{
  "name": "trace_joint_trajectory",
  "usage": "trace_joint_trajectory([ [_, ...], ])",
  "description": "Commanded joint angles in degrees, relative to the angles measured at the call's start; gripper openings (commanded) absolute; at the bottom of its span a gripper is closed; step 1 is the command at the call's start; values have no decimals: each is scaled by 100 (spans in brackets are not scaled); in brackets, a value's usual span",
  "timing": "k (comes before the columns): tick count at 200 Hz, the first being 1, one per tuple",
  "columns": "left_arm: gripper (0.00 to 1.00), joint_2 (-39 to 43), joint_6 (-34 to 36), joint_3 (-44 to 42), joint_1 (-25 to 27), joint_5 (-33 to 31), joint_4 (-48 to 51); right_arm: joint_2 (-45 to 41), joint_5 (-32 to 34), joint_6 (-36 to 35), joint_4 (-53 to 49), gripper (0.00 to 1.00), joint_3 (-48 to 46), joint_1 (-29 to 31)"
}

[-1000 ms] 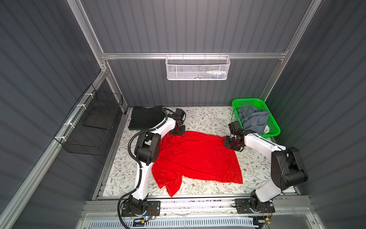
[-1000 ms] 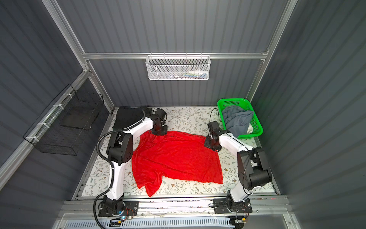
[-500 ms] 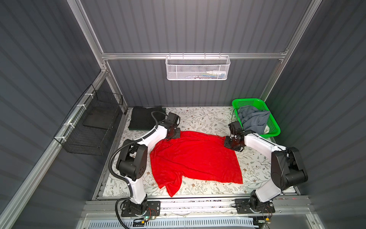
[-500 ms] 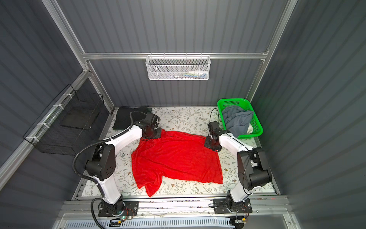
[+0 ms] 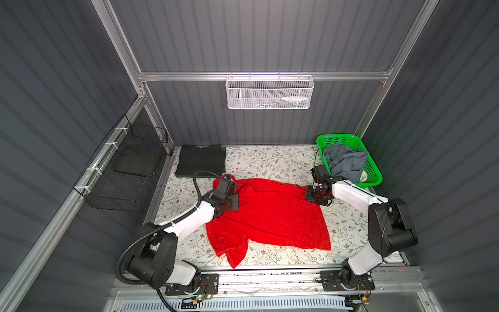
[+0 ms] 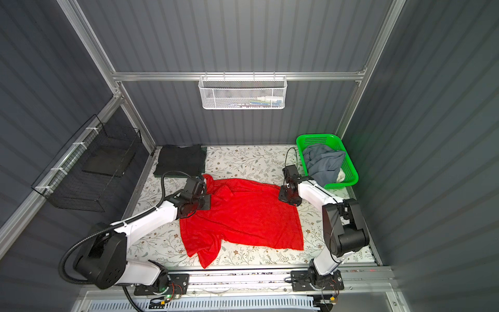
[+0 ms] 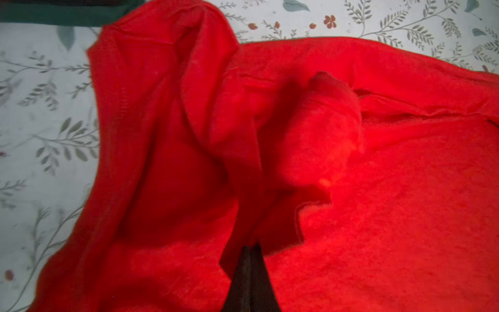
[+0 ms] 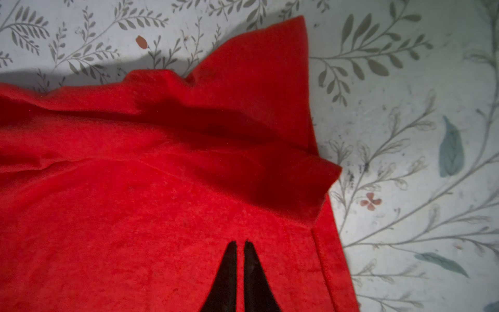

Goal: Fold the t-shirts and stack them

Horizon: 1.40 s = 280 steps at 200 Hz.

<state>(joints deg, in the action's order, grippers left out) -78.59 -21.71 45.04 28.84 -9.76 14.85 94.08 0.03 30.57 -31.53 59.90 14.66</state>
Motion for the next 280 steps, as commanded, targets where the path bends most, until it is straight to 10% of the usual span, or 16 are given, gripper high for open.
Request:
trace_joint_trajectory([
  [1, 0, 564, -239, -323, -19, -695, -210, 105, 101, -65, -182, 11, 184, -13],
  [121, 0, 1544, -1392, -319, -101, -2983, 962, 231, 375, -135, -364, 22, 424, -125],
  [166, 0, 1395, -1288, -172, -220, -2891, 1013, 401, 288, -166, -231, 37, 663, -375],
  [280, 0, 1153, -1187, -308, -826, -2059, 745, 2015, -144, -249, -506, 39, 2212, -673],
])
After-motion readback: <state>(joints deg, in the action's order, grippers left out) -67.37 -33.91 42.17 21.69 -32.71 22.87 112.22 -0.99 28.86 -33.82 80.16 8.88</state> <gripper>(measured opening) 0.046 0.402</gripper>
